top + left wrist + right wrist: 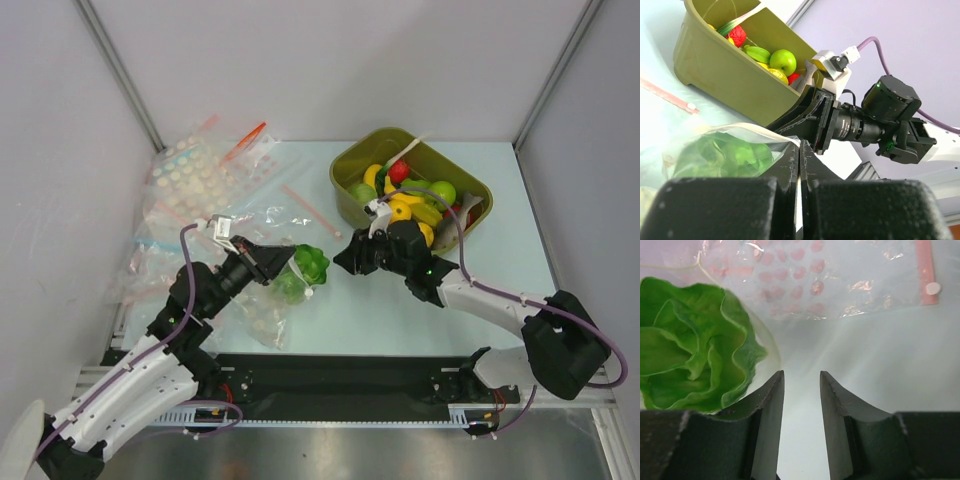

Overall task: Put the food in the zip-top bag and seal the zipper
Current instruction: Adjust the zipper food storage bag at the center of the board.

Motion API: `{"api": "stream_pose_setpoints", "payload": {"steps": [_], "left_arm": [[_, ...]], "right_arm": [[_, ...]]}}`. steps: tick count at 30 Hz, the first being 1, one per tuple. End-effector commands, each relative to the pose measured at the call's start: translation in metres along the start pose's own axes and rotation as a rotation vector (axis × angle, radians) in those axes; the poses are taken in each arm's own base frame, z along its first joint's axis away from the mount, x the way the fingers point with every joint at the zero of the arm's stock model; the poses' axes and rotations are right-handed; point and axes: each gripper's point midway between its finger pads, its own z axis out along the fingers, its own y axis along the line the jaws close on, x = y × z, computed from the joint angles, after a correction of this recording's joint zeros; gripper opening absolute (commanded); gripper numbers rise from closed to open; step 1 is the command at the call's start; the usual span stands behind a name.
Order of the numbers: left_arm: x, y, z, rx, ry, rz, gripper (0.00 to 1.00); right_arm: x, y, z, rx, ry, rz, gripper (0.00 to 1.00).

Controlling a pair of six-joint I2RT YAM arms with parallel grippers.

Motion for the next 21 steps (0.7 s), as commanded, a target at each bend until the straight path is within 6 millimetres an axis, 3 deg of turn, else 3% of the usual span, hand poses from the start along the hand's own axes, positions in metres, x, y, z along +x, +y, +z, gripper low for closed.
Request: {"api": "stream_pose_setpoints", "payload": {"steps": [1,15,18,21], "left_arm": [[-0.009,-0.008,0.001,0.036,-0.031,0.020,0.00],[-0.013,-0.008,-0.002,0.036,-0.047,0.026,0.00],[-0.013,-0.009,-0.003,0.038,-0.049,0.026,0.00],[-0.014,-0.009,-0.003,0.039,-0.051,0.027,0.00]], "right_arm": [[-0.020,0.026,0.006,-0.118,-0.029,0.003,0.39],[0.004,0.037,0.028,-0.166,0.082,0.028,0.39],[0.009,0.039,0.032,-0.177,0.114,0.037,0.34],[0.008,0.044,0.032,-0.201,0.121,0.042,0.15]]}}
